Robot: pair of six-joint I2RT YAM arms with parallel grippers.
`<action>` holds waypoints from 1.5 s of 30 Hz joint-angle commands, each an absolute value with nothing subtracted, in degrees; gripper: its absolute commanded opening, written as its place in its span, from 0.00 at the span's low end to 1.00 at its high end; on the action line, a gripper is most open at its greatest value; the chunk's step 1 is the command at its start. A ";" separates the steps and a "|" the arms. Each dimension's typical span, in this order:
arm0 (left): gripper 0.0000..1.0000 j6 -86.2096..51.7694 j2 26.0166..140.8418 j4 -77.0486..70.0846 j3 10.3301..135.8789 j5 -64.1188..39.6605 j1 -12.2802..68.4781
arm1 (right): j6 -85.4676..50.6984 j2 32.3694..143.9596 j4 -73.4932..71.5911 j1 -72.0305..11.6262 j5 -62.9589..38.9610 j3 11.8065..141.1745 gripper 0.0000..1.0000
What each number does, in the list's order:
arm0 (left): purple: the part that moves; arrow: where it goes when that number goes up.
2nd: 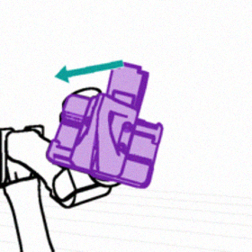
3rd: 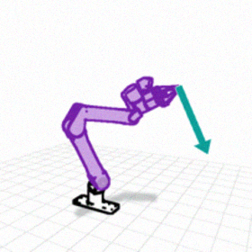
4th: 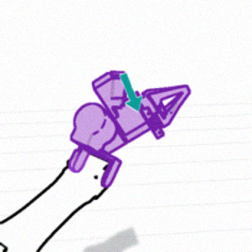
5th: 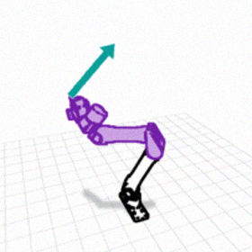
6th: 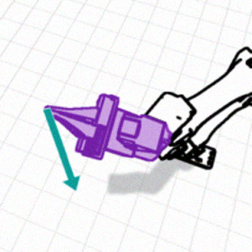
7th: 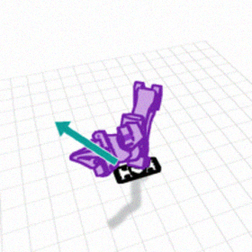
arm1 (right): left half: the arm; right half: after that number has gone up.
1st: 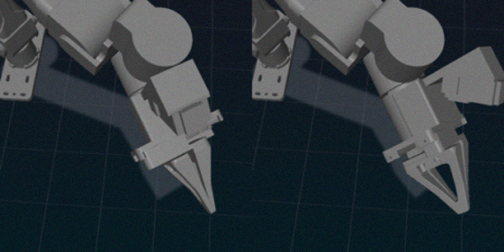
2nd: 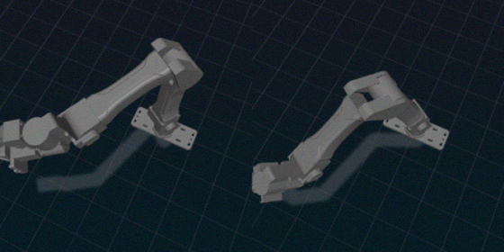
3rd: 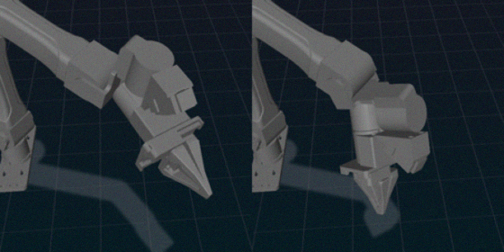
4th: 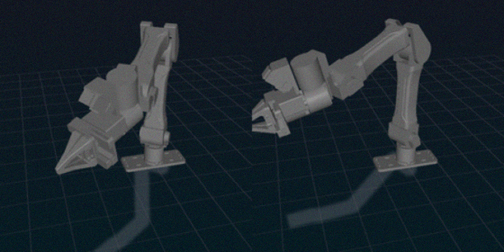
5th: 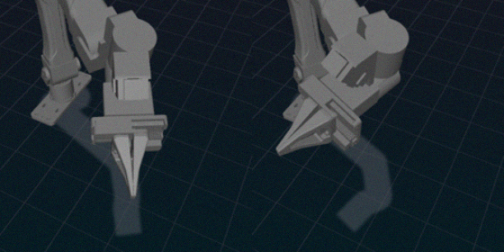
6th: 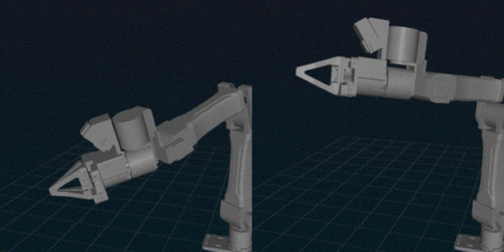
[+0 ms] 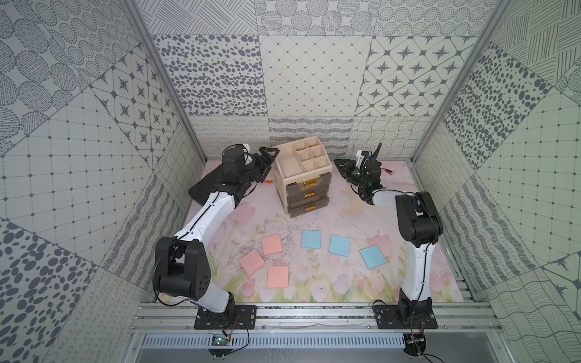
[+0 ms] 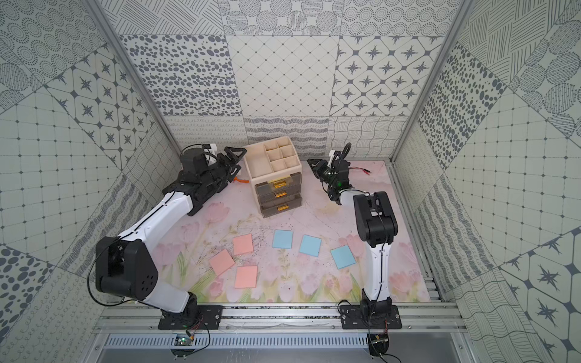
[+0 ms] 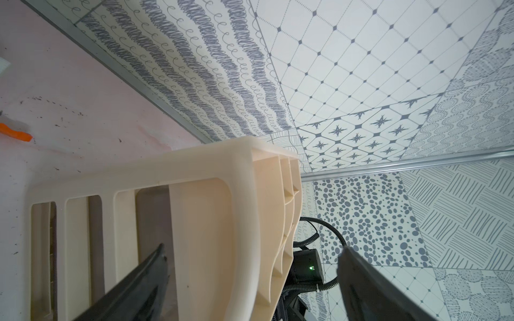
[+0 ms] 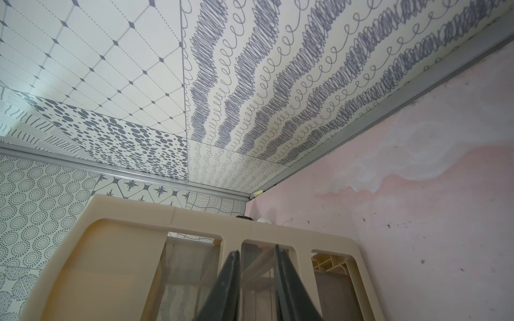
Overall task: Please put the sticky notes in the drawer by color
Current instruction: Adjust the storage box at the center of the board.
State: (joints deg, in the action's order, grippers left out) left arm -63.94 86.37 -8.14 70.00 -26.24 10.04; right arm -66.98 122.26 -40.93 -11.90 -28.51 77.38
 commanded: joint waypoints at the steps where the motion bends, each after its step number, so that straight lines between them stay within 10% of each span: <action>1: 0.60 -63.48 82.98 -1.85 69.92 -19.83 8.83 | -65.61 123.00 -41.95 -13.15 -29.40 80.14 0.25; 5: 0.30 -62.40 84.81 4.90 70.05 -17.98 8.97 | -67.02 123.48 -43.02 -13.72 -30.23 80.63 0.24; 37: 0.29 -52.68 109.75 12.95 94.98 -30.86 13.56 | -61.22 95.62 -40.04 -22.26 -21.53 52.97 0.19; 45: 0.83 -46.58 100.92 20.42 91.37 -20.97 10.91 | -47.78 79.83 -10.84 -21.45 -16.02 62.45 0.52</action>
State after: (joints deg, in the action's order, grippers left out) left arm -52.84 105.08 16.16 92.77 -23.77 11.79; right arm -54.41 84.49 -17.06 -20.27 -16.10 57.58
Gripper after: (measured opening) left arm 0.793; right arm 0.501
